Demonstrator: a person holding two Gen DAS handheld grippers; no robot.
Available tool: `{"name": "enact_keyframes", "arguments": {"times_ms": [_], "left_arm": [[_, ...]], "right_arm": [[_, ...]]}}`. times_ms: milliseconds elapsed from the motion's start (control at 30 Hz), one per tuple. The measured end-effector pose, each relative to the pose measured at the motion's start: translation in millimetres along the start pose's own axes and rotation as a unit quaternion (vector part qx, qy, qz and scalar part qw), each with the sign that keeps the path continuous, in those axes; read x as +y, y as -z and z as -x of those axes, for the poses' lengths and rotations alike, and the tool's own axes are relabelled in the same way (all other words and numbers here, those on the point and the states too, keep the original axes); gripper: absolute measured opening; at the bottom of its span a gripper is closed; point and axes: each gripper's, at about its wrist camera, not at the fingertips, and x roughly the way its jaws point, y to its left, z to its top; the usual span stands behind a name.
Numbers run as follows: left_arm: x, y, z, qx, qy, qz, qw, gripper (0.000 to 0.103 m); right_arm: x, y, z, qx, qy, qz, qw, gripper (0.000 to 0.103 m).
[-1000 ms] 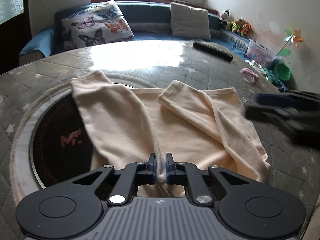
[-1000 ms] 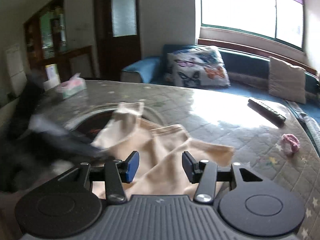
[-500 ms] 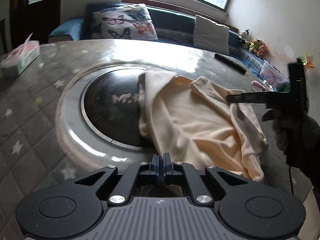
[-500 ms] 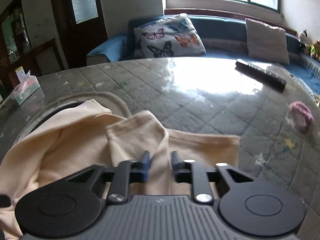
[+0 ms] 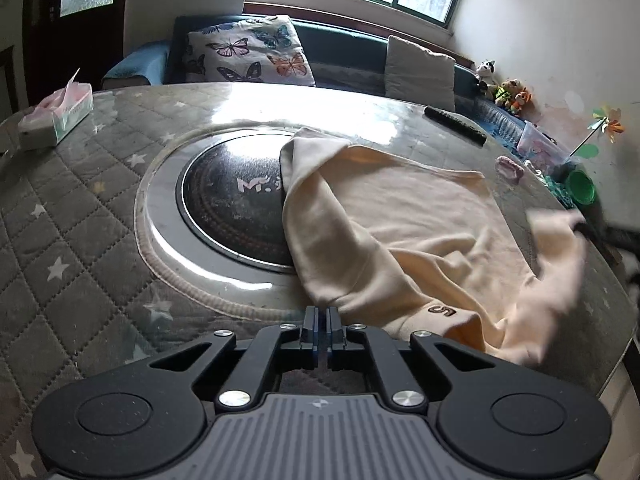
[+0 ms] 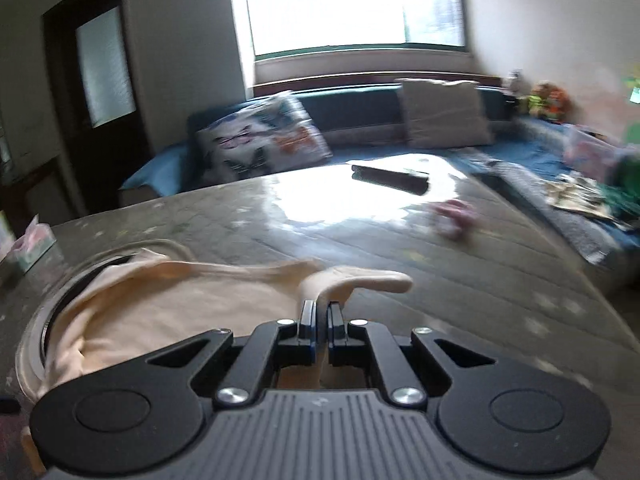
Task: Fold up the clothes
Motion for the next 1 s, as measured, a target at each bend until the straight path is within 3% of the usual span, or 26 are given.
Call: {"name": "enact_keyframes", "arguments": {"times_ms": [167, 300, 367, 433, 567, 800, 1000], "left_arm": [[-7, -8, -3, -0.008, -0.010, -0.018, 0.9997, 0.007], [-10, -21, -7, -0.020, -0.030, -0.031, 0.9989, 0.035], [-13, -28, -10, -0.028, -0.042, -0.042, 0.9978, 0.036], [-16, -35, -13, -0.036, -0.052, -0.052, 0.9967, 0.044], [-26, -49, -23, -0.052, -0.061, -0.081, 0.9935, 0.045], [-45, -75, -61, -0.052, -0.072, -0.137, 0.9866, 0.045], [-54, -97, -111, -0.038, -0.098, -0.180, 0.9781, 0.045]], "right_arm": [[-34, 39, 25, 0.043, 0.034, -0.042, 0.998, 0.008], [-56, 62, 38, 0.058, 0.071, -0.060, 0.994, 0.012], [-64, 64, 41, 0.052, 0.095, -0.059, 0.992, 0.015], [-67, 62, 41, 0.041, 0.117, -0.052, 0.991, 0.019], [-63, 54, 33, 0.018, 0.132, -0.018, 0.991, 0.023], [-57, 55, -1, 0.056, 0.101, -0.011, 0.993, 0.029], [-54, 57, -12, 0.057, 0.098, -0.005, 0.993, 0.038]]}}
